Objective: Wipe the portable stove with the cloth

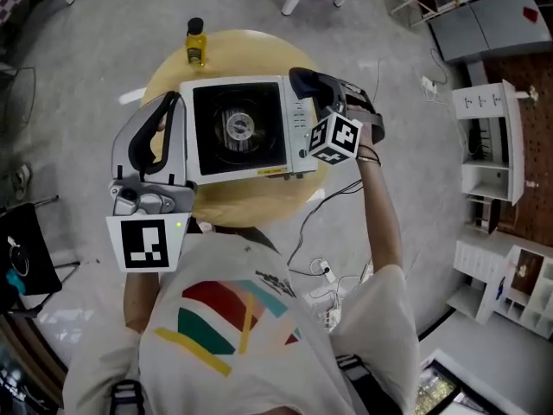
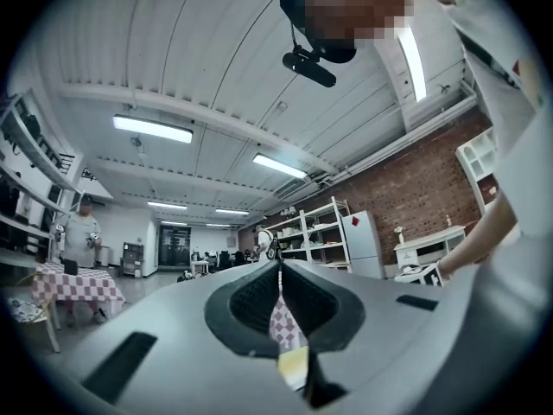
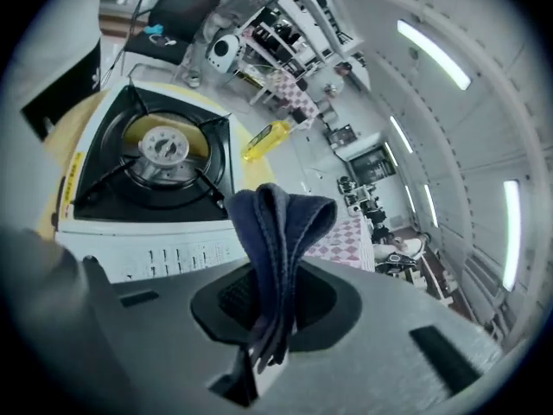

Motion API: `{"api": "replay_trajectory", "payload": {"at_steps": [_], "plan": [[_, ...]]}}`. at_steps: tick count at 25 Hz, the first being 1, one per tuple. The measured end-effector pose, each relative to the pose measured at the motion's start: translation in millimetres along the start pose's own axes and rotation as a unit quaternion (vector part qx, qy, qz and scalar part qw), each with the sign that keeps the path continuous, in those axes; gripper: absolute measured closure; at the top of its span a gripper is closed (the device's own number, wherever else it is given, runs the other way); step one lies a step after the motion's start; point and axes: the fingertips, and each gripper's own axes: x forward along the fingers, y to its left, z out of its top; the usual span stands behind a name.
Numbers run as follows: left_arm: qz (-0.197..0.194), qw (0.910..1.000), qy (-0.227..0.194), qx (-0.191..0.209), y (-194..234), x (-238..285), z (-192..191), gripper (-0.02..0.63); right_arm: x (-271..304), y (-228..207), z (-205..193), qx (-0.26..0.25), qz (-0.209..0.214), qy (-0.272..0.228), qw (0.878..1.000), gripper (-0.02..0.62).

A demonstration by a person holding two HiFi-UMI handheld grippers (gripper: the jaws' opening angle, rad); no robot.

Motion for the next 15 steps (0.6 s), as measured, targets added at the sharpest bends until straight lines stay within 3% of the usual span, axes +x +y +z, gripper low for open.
{"api": "replay_trajectory", "payload": {"at_steps": [8,15], "plan": [[0.049,0.9985,0.020,0.013,17.0,-17.8,-7.4,0.598,74.2,36.4,0.3,-0.087,0.091,0.033,0.991,0.561],[0.079,0.9962,0.033,0.012,34.2,-32.1,-14.3,0.597,89.3,43.2,-1.5,-0.109,0.117,0.051,0.986,0.561]]}}
